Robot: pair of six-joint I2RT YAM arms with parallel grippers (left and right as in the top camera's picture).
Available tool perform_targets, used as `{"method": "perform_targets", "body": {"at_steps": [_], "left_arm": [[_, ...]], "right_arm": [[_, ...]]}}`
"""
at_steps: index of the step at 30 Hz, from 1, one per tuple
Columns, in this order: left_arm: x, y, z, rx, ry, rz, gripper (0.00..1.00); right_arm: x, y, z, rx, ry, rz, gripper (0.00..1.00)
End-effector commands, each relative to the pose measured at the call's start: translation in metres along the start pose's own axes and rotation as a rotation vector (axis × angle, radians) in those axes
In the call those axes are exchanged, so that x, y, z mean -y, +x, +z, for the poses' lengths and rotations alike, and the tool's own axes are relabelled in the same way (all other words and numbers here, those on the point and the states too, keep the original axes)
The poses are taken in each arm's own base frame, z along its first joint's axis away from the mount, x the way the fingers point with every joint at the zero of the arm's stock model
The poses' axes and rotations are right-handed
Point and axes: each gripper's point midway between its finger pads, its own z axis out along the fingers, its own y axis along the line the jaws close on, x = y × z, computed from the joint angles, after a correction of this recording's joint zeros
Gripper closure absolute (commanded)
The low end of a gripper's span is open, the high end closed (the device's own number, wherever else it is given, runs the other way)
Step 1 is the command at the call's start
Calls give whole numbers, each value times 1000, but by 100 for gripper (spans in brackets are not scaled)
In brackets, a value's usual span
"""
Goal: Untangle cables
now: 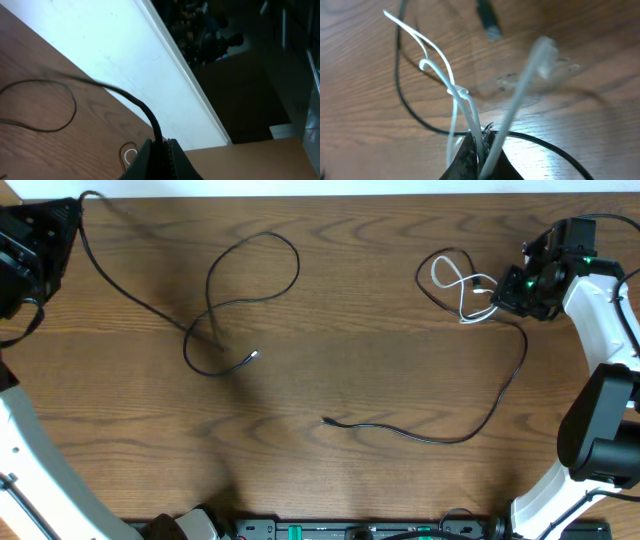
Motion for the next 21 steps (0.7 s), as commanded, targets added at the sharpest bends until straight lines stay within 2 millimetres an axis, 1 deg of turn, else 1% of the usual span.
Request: {"method": "perform_targets", "body": {"at_steps": [1, 5, 6, 7, 8, 10, 11, 12, 15, 17, 19, 21], "left_arm": [[10, 4, -3, -6, 21, 38, 92], [9, 5, 0, -14, 22, 51, 92], [7, 4, 1, -14, 19, 64, 93], [6, 3, 2, -15, 17, 75, 92], [2, 3, 4, -23, 10, 74, 93], [-4, 5, 7, -39, -4, 46, 92], [-7, 5, 8, -46, -11, 34, 93], [-11, 6, 10, -54, -18, 28, 93], [-19, 13, 17, -94, -32, 32, 93], [-23, 21, 23, -131, -38, 44, 92], [-25, 30, 29, -172, -41, 67, 92], [-26, 41, 34, -214, -38, 115, 92]], "right_arm": [[-30, 8, -2, -30, -138, -92, 99], [-50, 19, 0, -61, -192, -135, 99], [-56, 23, 2, -72, -198, -147, 98], [-62, 27, 3, -83, -201, -161, 88], [-71, 34, 5, -100, -207, -200, 60], [-80, 42, 8, -118, -213, -241, 16], [-85, 46, 9, -127, -215, -254, 4], [-89, 50, 10, -134, -214, -264, 1], [-100, 59, 13, -154, -219, -290, 1], [-106, 65, 14, -168, -222, -302, 1], [-111, 69, 11, -182, -236, -302, 1], [-116, 71, 5, -190, -258, -300, 1]]}}
